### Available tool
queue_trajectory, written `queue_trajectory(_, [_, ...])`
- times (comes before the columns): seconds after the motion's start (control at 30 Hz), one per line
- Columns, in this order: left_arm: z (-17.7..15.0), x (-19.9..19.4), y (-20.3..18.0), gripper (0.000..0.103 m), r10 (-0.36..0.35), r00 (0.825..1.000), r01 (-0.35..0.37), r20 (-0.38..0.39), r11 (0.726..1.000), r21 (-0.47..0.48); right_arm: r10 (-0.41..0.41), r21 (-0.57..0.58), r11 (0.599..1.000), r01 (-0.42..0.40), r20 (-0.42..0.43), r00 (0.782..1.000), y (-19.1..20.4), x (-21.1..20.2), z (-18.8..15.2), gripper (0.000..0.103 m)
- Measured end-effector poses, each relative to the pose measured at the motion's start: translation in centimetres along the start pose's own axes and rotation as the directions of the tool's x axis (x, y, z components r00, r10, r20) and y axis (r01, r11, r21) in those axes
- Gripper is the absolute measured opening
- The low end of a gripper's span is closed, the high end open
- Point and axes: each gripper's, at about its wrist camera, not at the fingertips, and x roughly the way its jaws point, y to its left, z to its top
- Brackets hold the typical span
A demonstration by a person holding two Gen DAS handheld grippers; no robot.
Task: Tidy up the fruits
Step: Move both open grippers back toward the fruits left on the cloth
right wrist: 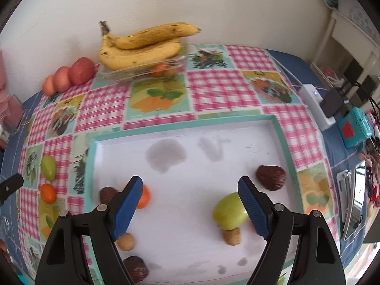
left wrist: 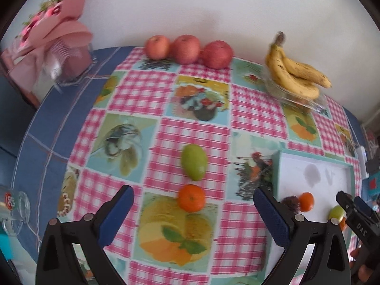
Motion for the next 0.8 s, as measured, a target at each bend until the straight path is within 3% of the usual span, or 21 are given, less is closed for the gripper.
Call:
queue_trajectory(0.23, [0.2,-0.4,4.0,0.102,0.061,0.998,-0.06,0.011,0.996,-0.058,0.047,-0.037,0.998,-0.048,-0.013,0.999,3.0,0.1,-0.2,0.083])
queue_trajectory(0.8, [0.6,-0.4,9.6,0.102,0.12,0.993,-0.119,0.003,0.986,-0.114,0.105,-0.141,0.984,-0.113,-0.062,0.993,11.4,1.3,-1.3,0.083])
